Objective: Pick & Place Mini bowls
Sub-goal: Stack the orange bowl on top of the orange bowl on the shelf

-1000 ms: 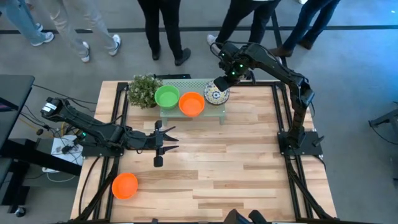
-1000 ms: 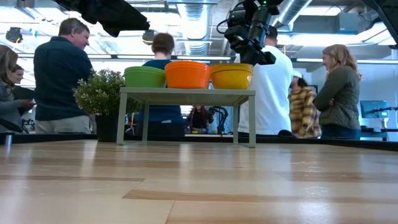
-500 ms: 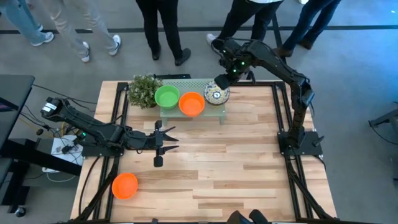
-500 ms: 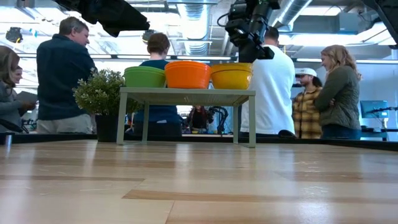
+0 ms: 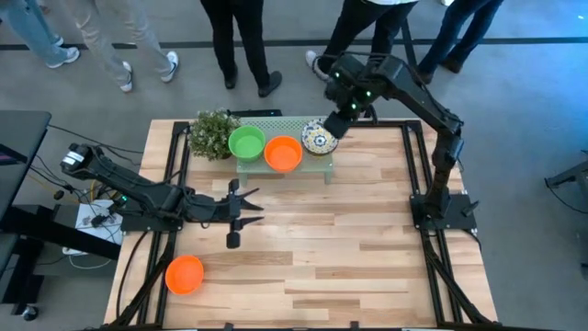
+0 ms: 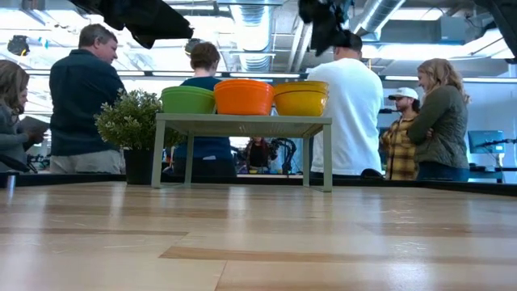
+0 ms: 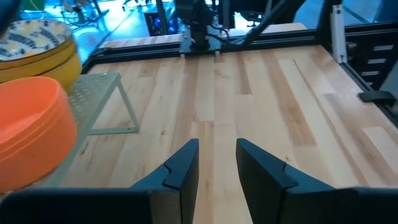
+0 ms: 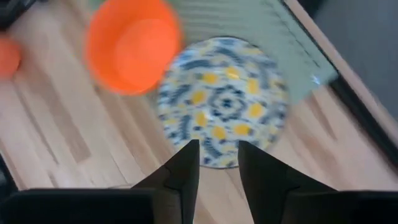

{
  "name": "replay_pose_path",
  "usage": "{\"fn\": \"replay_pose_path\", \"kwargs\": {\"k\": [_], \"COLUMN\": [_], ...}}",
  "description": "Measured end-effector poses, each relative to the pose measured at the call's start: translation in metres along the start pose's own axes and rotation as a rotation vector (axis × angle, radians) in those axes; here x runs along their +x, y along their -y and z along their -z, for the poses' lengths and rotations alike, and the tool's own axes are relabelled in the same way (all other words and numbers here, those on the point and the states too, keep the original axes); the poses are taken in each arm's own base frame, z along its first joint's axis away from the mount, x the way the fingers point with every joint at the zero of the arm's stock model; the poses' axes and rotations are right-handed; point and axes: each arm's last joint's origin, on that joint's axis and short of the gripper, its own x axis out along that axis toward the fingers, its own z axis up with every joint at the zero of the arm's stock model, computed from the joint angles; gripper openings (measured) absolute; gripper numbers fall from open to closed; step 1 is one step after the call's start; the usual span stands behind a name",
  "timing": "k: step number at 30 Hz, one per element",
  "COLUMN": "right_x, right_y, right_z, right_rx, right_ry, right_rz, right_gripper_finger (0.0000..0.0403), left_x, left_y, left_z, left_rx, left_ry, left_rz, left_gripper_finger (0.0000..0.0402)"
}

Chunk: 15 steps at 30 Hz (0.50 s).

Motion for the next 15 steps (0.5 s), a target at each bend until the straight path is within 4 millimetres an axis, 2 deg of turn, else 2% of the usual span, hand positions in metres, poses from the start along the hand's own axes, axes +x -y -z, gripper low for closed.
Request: {"fn": "replay_pose_path", "kwargs": {"k": [7,11,13,15], "right_x": [-0.034,-0.051,-0.051,-0.042], "right_y": [-0.064,-0.091,-0.101,-0.109], "right_z": [0.027,0.046,0.056,0.065], "right_rx": [-0.313,-0.427,-0.468,-0.524], "right_ry": [0.117,0.222,0.246,0.273], "right_rz": [-0.086,-0.128,-0.156,-0.176], "right_gripper_finger": [0.0103,0.0103,0.0103,0.0103], "left_x": [-0.005,-0.011,-0.014,-0.018], "left_y": [0.01,0.014,0.015,0.016], "left_z": [-0.002,-0.01,-0.014,-0.018], "left_rx": [-0.01,-0.026,-0.057,-0.095], "left_ry": [-0.006,-0.068,-0.103,-0.151], "left_rz": [0.046,0.068,0.073,0.075], "left_gripper_finger": [0.0108,0.0108,0.0108,0.0108]}}
